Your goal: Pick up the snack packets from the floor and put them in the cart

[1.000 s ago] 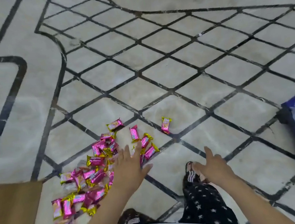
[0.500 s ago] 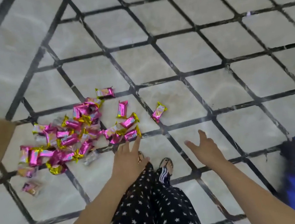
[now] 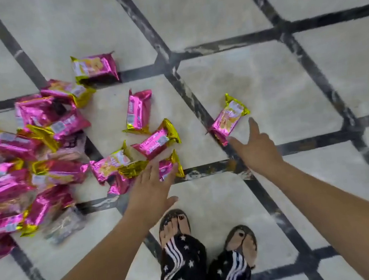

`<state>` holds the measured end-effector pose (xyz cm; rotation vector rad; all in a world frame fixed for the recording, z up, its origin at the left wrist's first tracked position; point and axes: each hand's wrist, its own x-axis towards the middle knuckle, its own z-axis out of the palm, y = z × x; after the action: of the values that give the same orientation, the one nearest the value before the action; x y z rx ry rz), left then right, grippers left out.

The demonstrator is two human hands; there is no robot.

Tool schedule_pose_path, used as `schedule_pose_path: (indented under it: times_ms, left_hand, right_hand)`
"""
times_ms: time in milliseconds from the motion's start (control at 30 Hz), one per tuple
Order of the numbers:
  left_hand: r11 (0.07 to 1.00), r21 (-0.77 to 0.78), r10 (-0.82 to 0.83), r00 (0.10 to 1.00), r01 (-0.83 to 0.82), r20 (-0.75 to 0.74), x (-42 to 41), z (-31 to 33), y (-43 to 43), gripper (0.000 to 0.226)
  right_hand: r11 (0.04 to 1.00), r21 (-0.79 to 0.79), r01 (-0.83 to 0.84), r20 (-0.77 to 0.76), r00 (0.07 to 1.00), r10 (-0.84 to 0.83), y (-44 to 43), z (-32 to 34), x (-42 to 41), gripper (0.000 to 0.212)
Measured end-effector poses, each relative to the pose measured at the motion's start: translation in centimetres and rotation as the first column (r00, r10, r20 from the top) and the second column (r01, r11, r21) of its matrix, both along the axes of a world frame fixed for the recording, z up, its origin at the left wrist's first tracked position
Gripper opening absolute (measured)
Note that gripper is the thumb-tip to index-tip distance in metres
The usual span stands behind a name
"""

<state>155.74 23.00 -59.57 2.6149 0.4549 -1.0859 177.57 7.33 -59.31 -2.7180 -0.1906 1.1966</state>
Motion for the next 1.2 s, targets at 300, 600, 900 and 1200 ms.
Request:
schedule_pose_path:
  times_ms: [300,600,900,1200]
  left_hand:
    - [0.985,0.165,-0.096,0.959,0.052,0.268,-2.0,-15.1,0.0,0.126]
    - [0.963,0.083,0.213,0.913,-0.256,0.348,0.7,-10.7,-0.8,0.115]
    - [0.921,0.034,0.352,0.864,-0.389,0.360,6.0,8.9,-1.8,0.094]
    - [0.829,-0.049,0.509,0.716,-0.558,0.478,7.1,30.7,-0.2,0.072]
  right_hand:
    - [0.993,0.002,0.118,0.191,0.975,-0.116,3.7,-14.2,0.8,0.107]
    - [0.950,0.275,0.152,0.126,0.973,-0.192,2.6,-11.8,-0.6,0.091]
    - [0.947,0.321,-0.010,0.141,0.989,-0.038,1.2,6.5,1.1,0.089]
    - [0.897,0.416,-0.148,0.195,0.978,0.071,2.0,29.8,1.8,0.091]
